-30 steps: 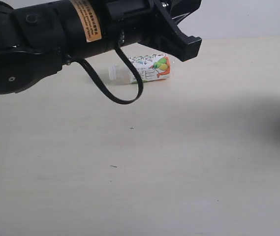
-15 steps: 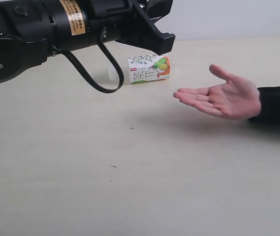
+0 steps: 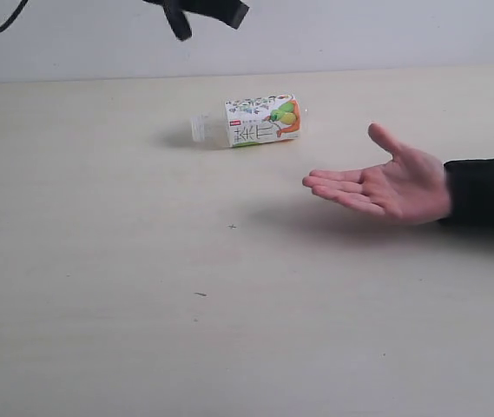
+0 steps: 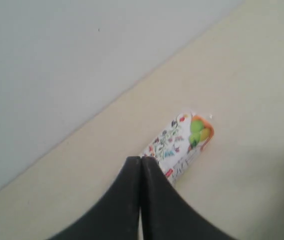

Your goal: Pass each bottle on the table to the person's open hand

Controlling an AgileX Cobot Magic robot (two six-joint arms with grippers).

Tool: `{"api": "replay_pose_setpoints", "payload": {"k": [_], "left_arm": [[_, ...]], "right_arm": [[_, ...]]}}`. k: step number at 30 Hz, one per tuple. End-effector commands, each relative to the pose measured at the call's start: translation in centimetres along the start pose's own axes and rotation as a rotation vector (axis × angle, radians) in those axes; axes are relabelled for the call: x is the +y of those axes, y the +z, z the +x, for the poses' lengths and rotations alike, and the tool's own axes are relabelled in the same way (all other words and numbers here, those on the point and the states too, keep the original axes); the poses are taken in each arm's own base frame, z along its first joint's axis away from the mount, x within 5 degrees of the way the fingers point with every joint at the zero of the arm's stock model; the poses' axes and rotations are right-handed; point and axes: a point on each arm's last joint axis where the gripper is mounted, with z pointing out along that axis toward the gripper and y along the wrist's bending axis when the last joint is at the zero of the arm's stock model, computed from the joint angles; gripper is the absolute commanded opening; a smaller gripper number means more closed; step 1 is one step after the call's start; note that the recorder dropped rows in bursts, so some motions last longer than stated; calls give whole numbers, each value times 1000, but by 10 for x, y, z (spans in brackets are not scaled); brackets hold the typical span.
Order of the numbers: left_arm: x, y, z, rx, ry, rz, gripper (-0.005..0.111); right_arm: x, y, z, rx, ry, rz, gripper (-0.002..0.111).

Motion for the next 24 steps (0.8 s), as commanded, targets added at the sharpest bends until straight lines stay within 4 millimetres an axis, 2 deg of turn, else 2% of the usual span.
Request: {"api": "replay_pose_setpoints", "payload": {"k": [1, 4, 7, 11, 13, 16, 17, 22, 24], "left_arm": [[12, 20, -6, 260, 114, 200, 0], [19, 39, -4, 392, 171, 355, 0], [22, 62, -5, 351, 276, 442, 0], [14, 90, 5, 336, 345, 518, 0], [9, 110, 18, 314, 528, 579, 0], [7, 129, 23, 221, 748, 580, 0], [6, 136, 25, 202, 771, 566, 0], [10, 171, 21, 44, 778, 358, 0], [9, 181, 26, 33, 771, 339, 0]], "right_arm": [[0, 0, 0, -16, -5, 4, 0], [0, 0, 0, -16, -5, 4, 0], [0, 0, 0, -16, -5, 4, 0], [0, 0, 0, -16, -5, 4, 0], [0, 0, 0, -16, -5, 4, 0], [0, 0, 0, -16, -5, 4, 0], [0, 0, 0, -16, -5, 4, 0], [0, 0, 0, -16, -5, 4, 0], [0, 0, 0, -16, -5, 4, 0]]}}
